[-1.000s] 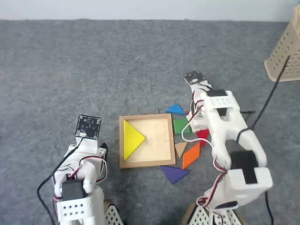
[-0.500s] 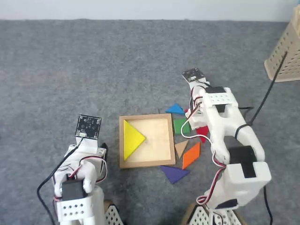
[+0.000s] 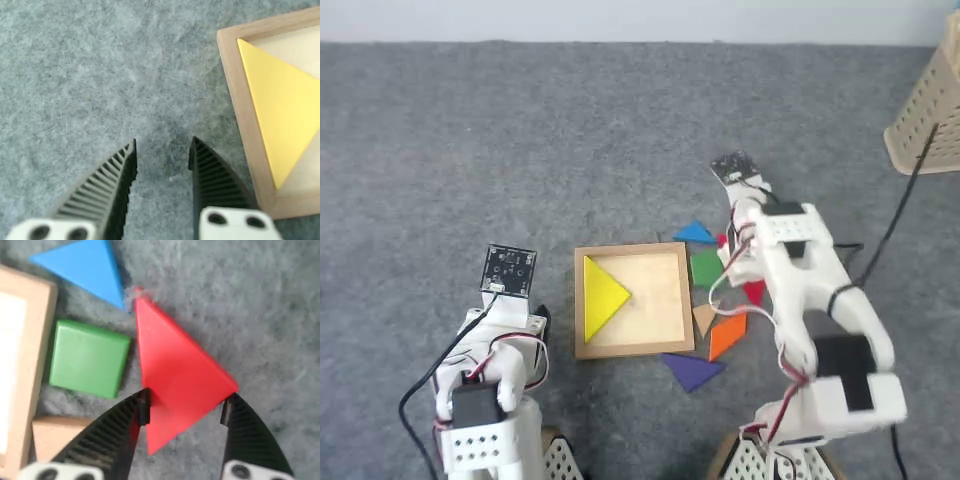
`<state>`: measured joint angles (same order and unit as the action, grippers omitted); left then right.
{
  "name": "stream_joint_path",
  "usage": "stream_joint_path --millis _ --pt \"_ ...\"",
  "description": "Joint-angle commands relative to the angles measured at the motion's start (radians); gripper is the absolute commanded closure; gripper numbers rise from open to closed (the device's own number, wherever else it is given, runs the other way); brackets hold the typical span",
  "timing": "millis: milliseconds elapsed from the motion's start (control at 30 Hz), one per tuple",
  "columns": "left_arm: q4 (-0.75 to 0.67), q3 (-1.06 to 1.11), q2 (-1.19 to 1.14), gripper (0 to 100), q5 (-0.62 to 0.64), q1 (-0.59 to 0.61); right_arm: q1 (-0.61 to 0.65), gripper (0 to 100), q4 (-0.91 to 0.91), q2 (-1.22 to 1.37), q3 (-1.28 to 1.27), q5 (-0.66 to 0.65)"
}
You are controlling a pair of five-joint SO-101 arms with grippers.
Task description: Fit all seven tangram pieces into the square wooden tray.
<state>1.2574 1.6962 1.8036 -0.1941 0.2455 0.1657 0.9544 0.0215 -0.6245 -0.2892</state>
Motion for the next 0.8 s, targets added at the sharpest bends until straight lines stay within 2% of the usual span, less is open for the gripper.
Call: stream_joint_path --millis 0,267,533,700,767 --pt "0.005 -0.010 0.006 83 -0.005 -0.002 0.031 75.0 -0.013 -0.074 -0.038 -0.015" --pt "0.005 -0.010 0.006 83 -0.005 -0.002 0.033 75.2 0.001 -0.077 -0.034 -0.014" --pt "0.005 -0.010 0.006 83 -0.005 -0.002 -0.036 75.0 0.130 -0.188 0.121 -0.015" --pt "0.005 -0.010 0.006 83 -0.005 -0.002 -0.021 74.5 0.150 -0.056 0.233 -0.023" --pt "0.005 -0.010 0.006 83 -0.005 -0.002 -0.016 70.9 0.142 0.021 0.241 -0.051"
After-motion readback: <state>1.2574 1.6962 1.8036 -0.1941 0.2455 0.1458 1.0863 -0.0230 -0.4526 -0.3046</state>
